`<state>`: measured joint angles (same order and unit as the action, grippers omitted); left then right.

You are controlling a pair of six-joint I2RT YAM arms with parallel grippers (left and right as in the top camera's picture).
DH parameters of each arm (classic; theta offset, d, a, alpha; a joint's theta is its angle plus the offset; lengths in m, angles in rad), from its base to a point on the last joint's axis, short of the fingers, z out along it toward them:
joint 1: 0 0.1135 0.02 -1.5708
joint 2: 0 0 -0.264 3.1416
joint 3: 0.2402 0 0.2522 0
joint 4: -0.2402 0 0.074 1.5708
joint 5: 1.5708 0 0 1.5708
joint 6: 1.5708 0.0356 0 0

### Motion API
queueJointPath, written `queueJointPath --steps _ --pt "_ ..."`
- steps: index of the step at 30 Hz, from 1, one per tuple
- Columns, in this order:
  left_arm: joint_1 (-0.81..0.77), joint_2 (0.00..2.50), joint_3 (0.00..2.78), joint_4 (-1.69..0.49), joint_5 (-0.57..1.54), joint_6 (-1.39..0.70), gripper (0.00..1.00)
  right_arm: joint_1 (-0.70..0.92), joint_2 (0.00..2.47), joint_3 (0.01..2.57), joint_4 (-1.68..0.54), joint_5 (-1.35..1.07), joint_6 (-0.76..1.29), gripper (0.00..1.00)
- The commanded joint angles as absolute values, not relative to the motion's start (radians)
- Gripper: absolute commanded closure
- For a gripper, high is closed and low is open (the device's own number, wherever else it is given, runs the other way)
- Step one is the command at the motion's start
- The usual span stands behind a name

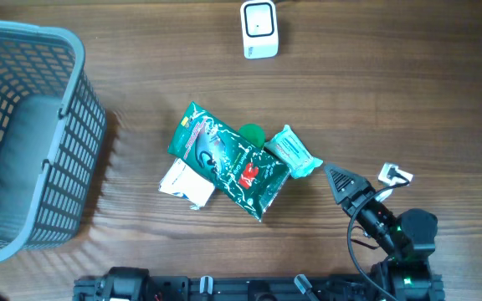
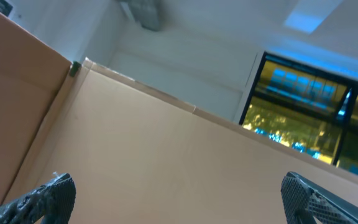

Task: Scan the item barcode
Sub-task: 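Move the right gripper to the glove pack and grasp it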

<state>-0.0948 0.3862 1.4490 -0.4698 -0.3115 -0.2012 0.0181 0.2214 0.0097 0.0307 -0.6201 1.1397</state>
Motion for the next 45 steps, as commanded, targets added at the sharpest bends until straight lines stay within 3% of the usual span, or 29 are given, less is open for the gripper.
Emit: queueJointPath --steps 1,7,11,18,20,24,32,45 --pt "-0.087 0.266 1.341 -0.431 -0.297 -0.218 0.00 0.023 0.272 0.128 0.001 -0.712 1.064 0.01" --pt "-0.087 0.094 1.125 -0.339 -0.297 -0.218 0.00 0.024 0.570 0.680 -0.615 -0.471 0.625 0.01" --pt "-0.087 0.052 1.056 -0.313 -0.305 -0.218 0.00 0.105 0.792 0.979 -0.797 -0.321 0.500 0.00" --pt "-0.087 0.024 1.044 -0.303 -0.308 -0.218 0.00 0.628 1.230 1.302 -0.957 0.166 0.452 0.00" --pt "-0.087 0.004 1.047 -0.302 -0.350 -0.218 0.00 0.762 1.370 1.343 -0.963 0.243 0.400 0.01" --pt "-0.088 0.004 1.045 -0.306 -0.371 -0.218 0.00 0.858 1.530 1.344 -0.975 0.340 0.389 0.00" --pt "-0.088 0.004 1.044 -0.314 -0.371 -0.218 0.00 1.192 1.713 1.344 -0.965 0.641 0.369 0.00" --pt "-0.088 0.004 1.044 -0.302 -0.371 -0.218 0.00 1.345 1.974 1.343 -0.924 0.706 0.317 0.00"
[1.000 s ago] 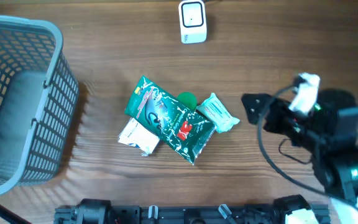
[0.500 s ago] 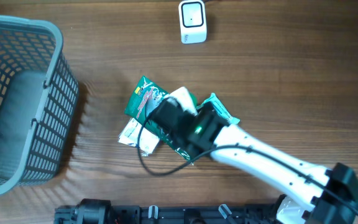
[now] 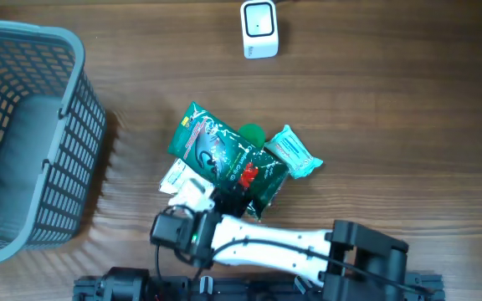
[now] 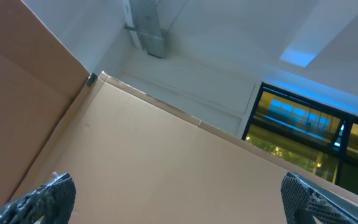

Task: Scan the item barcode
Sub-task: 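Move the right gripper to the glove pack and grasp it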

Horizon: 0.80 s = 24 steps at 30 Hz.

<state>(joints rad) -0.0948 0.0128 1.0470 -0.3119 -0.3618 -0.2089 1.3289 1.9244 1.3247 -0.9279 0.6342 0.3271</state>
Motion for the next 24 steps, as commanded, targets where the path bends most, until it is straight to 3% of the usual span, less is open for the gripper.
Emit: queueJointPath --steps 1,11,13,17,19,21,22,24 --pt "-0.088 0.004 1.044 -0.302 -0.371 -0.218 0.00 1.343 1.997 1.343 -0.925 0.742 0.315 0.01" --pt "-0.088 0.004 1.044 -0.287 -0.372 -0.218 0.00 1.320 2.161 1.343 -0.987 0.896 0.300 0.00" --pt "-0.088 0.004 1.044 -0.287 -0.372 -0.218 0.00 1.289 2.161 1.343 -0.987 0.897 0.298 0.05" --pt "-0.087 0.004 1.044 -0.287 -0.372 -0.218 0.00 1.231 2.161 1.344 -0.992 0.897 0.283 0.27" --pt "-0.087 0.004 1.044 -0.287 -0.372 -0.218 0.00 1.228 2.161 1.344 -0.986 0.892 0.253 0.44" --pt "-0.087 0.004 1.044 -0.287 -0.372 -0.218 0.00 1.229 2.161 1.349 -0.972 0.890 0.226 0.81" --pt "-0.087 0.004 1.044 -0.287 -0.372 -0.218 0.00 1.229 2.160 1.360 -0.975 0.890 0.244 0.90" --pt "-0.087 0.004 1.044 -0.287 -0.372 -0.218 0.00 1.229 2.159 1.387 -1.000 0.891 0.270 0.95"
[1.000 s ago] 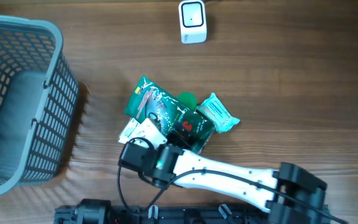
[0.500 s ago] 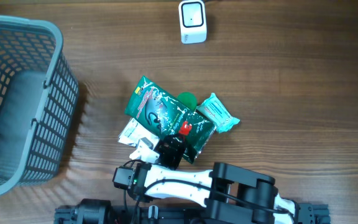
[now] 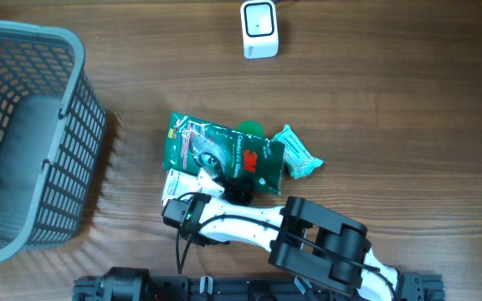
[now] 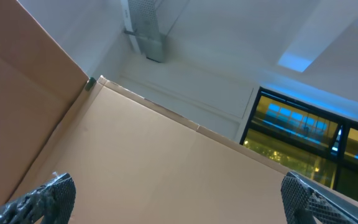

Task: Scan the item barcode
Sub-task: 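Move the right gripper to the glove pack and grasp it, then lift the glove pack with the right gripper toward the scanner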

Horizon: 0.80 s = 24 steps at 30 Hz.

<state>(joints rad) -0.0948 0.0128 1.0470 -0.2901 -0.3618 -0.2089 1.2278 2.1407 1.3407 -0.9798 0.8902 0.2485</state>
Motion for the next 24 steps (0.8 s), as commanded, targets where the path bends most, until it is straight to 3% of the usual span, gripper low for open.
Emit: queueJointPath --steps 1,5,12,16,22,24 --pt "-0.087 0.004 1.044 -0.287 -0.372 -0.218 0.00 1.229 2.158 1.408 -1.023 0.891 0.282 0.95" --pt "-0.087 0.004 1.044 -0.288 -0.372 -0.218 0.00 1.229 2.146 1.621 -1.248 0.805 0.369 0.95" --pt "-0.087 0.004 1.044 -0.287 -0.372 -0.218 0.00 1.219 1.966 1.834 -1.349 0.257 0.370 0.96" --pt "-0.087 0.004 1.044 -0.287 -0.372 -0.218 0.00 1.087 1.827 1.833 -1.295 -0.197 0.366 0.95" --pt "-0.086 0.004 1.044 -0.287 -0.376 -0.218 0.00 0.867 1.800 1.824 -1.266 -0.635 0.278 0.95" --pt "-0.086 0.004 1.044 -0.287 -0.376 -0.218 0.00 0.819 1.800 1.816 -1.263 -0.625 0.262 0.95"
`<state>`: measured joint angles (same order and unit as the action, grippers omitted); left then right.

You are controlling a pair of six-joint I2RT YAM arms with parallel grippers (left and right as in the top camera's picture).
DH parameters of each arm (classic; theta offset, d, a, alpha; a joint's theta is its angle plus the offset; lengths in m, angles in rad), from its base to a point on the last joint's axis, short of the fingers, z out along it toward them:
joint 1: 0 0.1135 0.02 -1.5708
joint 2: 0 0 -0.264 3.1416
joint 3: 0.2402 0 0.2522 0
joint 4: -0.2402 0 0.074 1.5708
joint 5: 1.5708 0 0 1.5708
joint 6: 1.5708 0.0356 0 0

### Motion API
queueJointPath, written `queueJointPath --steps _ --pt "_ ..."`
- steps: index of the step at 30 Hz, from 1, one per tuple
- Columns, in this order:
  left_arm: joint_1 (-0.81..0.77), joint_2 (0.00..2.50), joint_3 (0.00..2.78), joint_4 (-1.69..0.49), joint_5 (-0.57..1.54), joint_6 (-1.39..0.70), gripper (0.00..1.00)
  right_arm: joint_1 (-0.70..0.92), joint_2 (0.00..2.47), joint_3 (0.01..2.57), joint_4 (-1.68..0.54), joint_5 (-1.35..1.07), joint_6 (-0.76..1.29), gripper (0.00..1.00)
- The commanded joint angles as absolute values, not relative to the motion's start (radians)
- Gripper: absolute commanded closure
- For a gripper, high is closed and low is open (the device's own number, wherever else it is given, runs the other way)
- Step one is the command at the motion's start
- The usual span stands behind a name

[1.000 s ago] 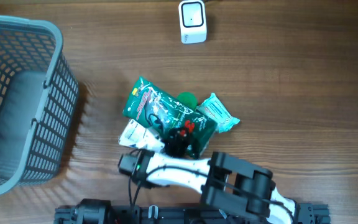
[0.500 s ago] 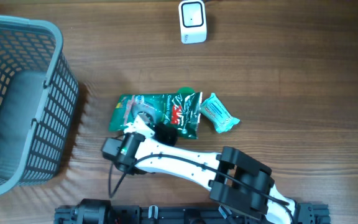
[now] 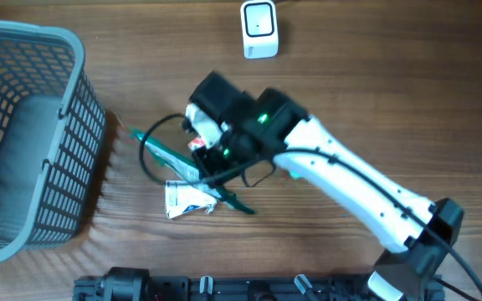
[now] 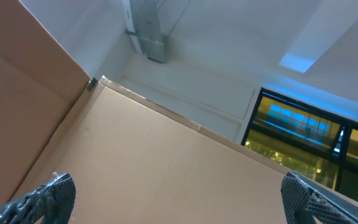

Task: Scan the item barcode
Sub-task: 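Lift the glove pack with the right gripper toward the scanner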

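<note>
A green snack packet (image 3: 161,155) hangs tilted on edge above the table's middle, with my right gripper (image 3: 201,142) shut on its upper part. The arm (image 3: 350,192) reaches in from the front right. A white barcode scanner (image 3: 259,29) stands at the far edge, well beyond the packet. My left gripper (image 4: 179,194) does not show in the overhead view. Its wrist camera looks up at a ceiling and a brown panel, and its fingers (image 4: 50,194) stand wide open with nothing between them.
A grey mesh basket (image 3: 78,109) fills the left side. A small white packet (image 3: 187,199) lies under the lifted green one. A sliver of a teal packet (image 3: 294,175) peeks out beside the right arm.
The green packet lay flat with the right gripper at its near edge. Now it is off the table, turned on edge, in the gripper. The left wrist view is unchanged.
The right gripper first sat at the front right, away from the pile of packets. Then it was at the near edge of the green packet. That packet then lay turned square to the table, and now it is held up on edge. The left gripper stayed open throughout.
</note>
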<state>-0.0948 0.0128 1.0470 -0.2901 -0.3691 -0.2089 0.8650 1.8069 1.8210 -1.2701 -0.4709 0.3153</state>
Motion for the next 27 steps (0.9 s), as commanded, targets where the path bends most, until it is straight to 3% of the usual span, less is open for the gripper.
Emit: queueJointPath --steps 1,6,11,14,15,18,22,23,27 --pt "-0.086 0.004 1.044 -0.288 -0.376 -0.218 0.00 0.811 1.800 1.810 -1.262 -0.587 0.263 0.95" --pt "-0.086 0.004 1.044 -0.288 -0.376 -0.218 0.00 0.821 1.801 1.675 -1.228 -0.353 0.265 0.95" --pt "-0.086 0.004 1.044 -0.288 -0.376 -0.218 0.00 0.822 1.805 1.411 -1.010 -0.288 0.263 0.94" --pt "-0.087 0.004 1.044 -0.289 -0.376 -0.218 0.00 0.822 1.805 1.325 -0.935 -0.284 0.262 0.57" --pt "-0.087 0.004 1.044 -0.289 -0.376 -0.218 0.00 0.822 1.807 1.317 -0.919 -0.276 0.257 0.52" --pt "-0.087 0.004 1.044 -0.289 -0.376 -0.218 0.00 0.822 1.817 1.315 -0.875 -0.232 0.251 0.41" --pt "-0.087 0.004 1.044 -0.295 -0.376 -0.218 0.00 0.824 1.824 1.315 -0.844 -0.206 0.235 0.39" --pt "-0.087 0.004 1.044 -0.296 -0.376 -0.218 0.00 0.836 1.822 1.316 -0.842 -0.165 0.235 0.28" --pt "-0.087 0.004 1.044 -0.295 -0.391 -0.218 0.00 0.951 1.803 1.318 -0.842 0.009 0.224 0.16"
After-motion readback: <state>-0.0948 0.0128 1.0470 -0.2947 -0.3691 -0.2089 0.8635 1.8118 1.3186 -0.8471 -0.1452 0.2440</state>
